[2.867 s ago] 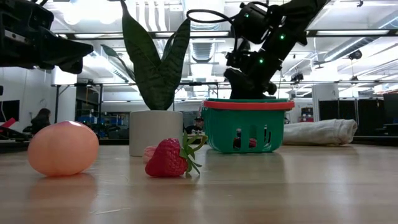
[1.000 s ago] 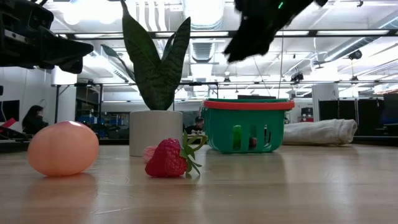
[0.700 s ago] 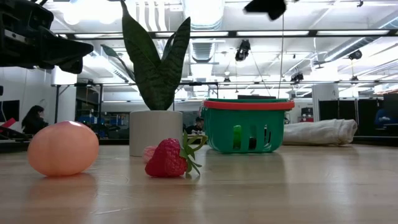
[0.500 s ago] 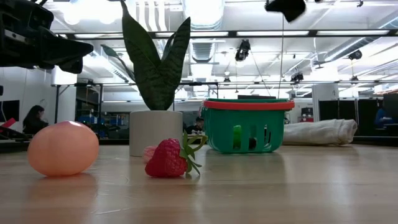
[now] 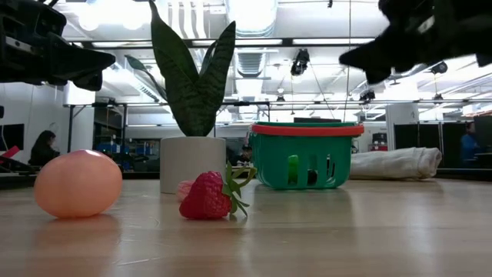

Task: Build produce basket
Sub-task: Put the melon into the basket

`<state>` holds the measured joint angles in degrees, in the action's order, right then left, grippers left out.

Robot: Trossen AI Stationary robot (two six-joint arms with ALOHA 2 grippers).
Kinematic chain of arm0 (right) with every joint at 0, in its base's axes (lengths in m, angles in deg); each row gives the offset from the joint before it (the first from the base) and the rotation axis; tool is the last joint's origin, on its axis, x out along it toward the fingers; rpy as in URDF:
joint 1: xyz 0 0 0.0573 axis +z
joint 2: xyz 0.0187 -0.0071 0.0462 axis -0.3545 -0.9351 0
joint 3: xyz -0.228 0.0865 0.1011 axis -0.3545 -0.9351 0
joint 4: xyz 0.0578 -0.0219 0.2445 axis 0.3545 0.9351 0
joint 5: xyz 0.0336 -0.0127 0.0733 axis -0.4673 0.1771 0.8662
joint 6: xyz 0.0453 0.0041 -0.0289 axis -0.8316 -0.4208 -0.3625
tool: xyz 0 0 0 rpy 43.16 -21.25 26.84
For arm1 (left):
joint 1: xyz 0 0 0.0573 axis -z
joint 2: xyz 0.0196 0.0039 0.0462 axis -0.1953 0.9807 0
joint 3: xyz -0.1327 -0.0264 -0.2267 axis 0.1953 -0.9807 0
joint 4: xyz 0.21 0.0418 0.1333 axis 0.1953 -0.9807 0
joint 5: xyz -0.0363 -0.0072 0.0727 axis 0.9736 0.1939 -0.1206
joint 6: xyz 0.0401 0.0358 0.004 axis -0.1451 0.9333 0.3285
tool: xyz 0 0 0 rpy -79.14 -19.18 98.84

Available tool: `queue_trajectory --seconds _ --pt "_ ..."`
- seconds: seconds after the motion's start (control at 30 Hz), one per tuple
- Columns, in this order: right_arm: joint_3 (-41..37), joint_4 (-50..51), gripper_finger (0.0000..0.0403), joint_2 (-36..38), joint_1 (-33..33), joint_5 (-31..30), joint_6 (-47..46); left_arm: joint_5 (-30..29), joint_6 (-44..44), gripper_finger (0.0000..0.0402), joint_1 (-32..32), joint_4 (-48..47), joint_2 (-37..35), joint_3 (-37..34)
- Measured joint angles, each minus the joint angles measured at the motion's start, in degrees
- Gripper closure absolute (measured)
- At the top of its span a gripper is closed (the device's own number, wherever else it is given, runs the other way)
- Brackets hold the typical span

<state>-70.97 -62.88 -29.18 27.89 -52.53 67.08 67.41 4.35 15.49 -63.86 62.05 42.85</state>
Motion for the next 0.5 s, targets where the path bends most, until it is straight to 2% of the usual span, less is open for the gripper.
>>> queue_trajectory --seconds 0.13,0.27,0.37,0.5 --pt "-1.3 -6.0 0.0393 -3.5 -5.2 1.9 2.4 0.0 0.0 0.0402 0.0 0.0 0.1 0.0" --pt "-0.2 -5.2 0.0394 -4.9 -10.4 6.6 4.3 0.0 0.0 0.0402 0.0 0.0 0.0 0.0" --pt "-0.5 -4.8 0.0394 -3.4 -12.8 7.9 4.4 0.0 0.0 0.0402 0.0 0.0 0.0 0.0" --pt "-3.8 -3.3 0.0394 1.8 -12.5 8.0 2.6 0.0 0.0 0.0402 0.0 0.0 0.0 0.0"
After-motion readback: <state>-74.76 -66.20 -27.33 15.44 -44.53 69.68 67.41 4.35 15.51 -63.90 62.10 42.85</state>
